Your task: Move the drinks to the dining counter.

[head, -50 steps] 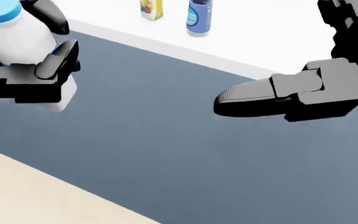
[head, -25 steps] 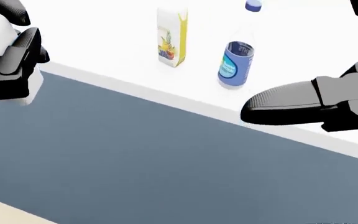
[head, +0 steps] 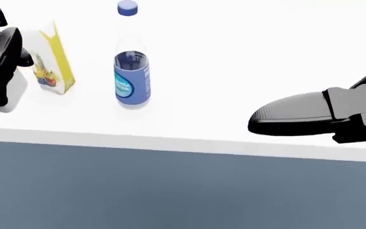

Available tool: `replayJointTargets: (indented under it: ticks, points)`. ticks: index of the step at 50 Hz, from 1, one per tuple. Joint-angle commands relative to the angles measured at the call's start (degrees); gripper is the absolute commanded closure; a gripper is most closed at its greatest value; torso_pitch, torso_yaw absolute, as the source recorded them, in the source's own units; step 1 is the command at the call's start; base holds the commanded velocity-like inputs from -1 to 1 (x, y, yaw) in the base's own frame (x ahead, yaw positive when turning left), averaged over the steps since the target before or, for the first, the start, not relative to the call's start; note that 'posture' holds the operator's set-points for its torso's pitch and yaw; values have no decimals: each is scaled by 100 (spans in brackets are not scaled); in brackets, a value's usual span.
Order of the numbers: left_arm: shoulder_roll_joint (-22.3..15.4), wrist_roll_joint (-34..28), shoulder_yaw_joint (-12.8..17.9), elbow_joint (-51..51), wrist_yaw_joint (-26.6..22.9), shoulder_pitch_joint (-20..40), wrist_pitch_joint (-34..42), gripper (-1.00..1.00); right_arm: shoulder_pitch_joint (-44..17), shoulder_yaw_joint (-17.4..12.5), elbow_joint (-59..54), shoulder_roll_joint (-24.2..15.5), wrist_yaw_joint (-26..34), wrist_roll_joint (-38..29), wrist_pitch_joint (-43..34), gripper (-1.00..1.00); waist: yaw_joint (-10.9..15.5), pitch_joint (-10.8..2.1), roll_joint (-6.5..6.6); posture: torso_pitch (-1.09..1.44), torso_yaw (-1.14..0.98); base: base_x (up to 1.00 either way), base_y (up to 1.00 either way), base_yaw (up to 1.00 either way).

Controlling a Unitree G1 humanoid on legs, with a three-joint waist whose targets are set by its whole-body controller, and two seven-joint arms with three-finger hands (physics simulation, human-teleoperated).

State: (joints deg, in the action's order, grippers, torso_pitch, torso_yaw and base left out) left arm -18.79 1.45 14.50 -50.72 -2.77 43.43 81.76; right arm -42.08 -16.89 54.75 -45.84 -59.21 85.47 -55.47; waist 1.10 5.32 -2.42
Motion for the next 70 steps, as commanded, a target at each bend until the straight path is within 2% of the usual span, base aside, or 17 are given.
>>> replayJointTargets:
  ticks: [1,5,10,16,18,20,23,25,31,36,39,41,43,50,55,61,70]
  points:
    - [-68,35,-4,-205,36,256,-97,100,-132,-123,-34,-52,55,-142,48,-100,-22,-181,6,0,0,0,0,0]
    - [-103,78,25,-272,33,274,-29,100,-109,-148,22,-51,38,-140,-34,-100,-28,-347,-3,0,0,0,3,0]
    - [-135,113,70,-291,29,275,-8,100,-110,-144,60,-36,-25,-103,-53,-100,10,-300,-191,0,0,0,30,0]
    - [-139,143,77,-301,54,261,-5,100,-70,-175,80,-26,-18,-114,-51,-100,-32,-263,190,0,0,0,34,0]
    - [-138,152,75,-304,67,273,6,100,-65,-186,80,-36,-29,-102,-37,-100,-71,-510,499,0,0,0,34,0]
    - [-136,157,77,-298,76,259,-12,100,-51,-188,82,-39,-8,-132,-32,-100,-16,-304,483,0,0,0,35,0]
    - [-140,176,88,-298,83,230,-32,100,5,-302,97,-107,-34,-42,42,-100,0,-346,289,0,0,0,26,0]
    - [-141,190,99,-294,87,208,-59,100,92,-456,93,-236,-49,53,145,-100,1,-142,261,0,0,0,0,0]
    - [-167,225,130,-299,99,195,-57,100,448,-728,147,-569,41,130,415,-100,-59,-29,189,0,0,0,0,0]
    - [-185,252,139,-333,109,212,-1,100,688,-847,204,-727,105,135,545,-100,32,-48,-4,0,0,0,0,0]
    - [-181,256,137,-302,120,182,-56,100,755,-904,224,-812,96,195,592,-100,118,-105,-340,0,0,0,0,0]
    - [-173,262,123,-296,132,185,-60,100,820,-968,238,-871,79,255,631,-100,31,-220,-177,0,0,0,20,0]
    - [-166,263,104,-271,146,176,-94,100,888,-1001,251,-891,88,262,672,-100,32,-323,-354,0,0,0,30,0]
    - [-152,256,39,-266,183,213,-71,100,1005,-1034,256,-881,166,199,745,-100,-64,-290,-39,0,0,0,37,0]
    - [-137,251,42,-256,186,167,-130,100,1006,-941,274,-792,210,74,723,-100,-145,-396,516,0,0,0,38,0]
    - [-116,250,47,-255,203,131,-164,100,992,-938,285,-734,191,78,686,-100,-76,-369,304,0,0,0,25,0]
    - [-55,233,-47,-91,265,53,-376,100,1060,-918,337,-571,287,-84,637,-100,-56,-87,180,0,0,0,0,0]
